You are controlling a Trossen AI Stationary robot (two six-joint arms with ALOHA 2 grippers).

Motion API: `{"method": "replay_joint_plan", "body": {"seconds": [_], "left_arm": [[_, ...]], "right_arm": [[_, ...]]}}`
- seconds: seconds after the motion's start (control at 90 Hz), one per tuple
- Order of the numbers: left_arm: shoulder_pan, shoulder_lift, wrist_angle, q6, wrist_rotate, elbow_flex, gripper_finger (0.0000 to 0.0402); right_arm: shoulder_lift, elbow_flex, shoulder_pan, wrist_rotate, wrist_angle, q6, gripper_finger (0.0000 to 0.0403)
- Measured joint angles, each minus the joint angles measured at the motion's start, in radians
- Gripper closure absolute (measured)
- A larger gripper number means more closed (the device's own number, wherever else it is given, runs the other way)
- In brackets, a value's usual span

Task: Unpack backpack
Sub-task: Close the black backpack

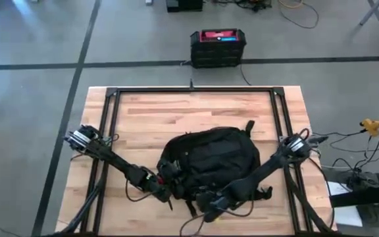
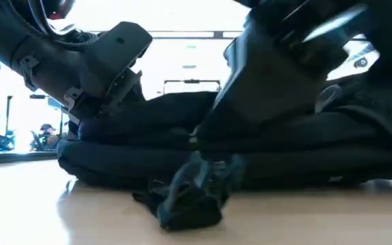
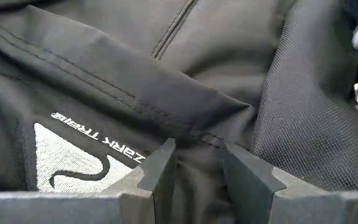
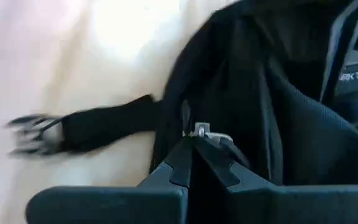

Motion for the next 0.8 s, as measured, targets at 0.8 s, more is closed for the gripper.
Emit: {"method": "replay_joint_plan", "body": {"seconds": [0.8], "left_arm": [[-0.007,-0.001,0.001,0.043,-0.001,-0.006,0.0284]], "right_arm": [[-0.014,0.029,-0.053,-0.044,0.004,-0.113,0.0403]]}}
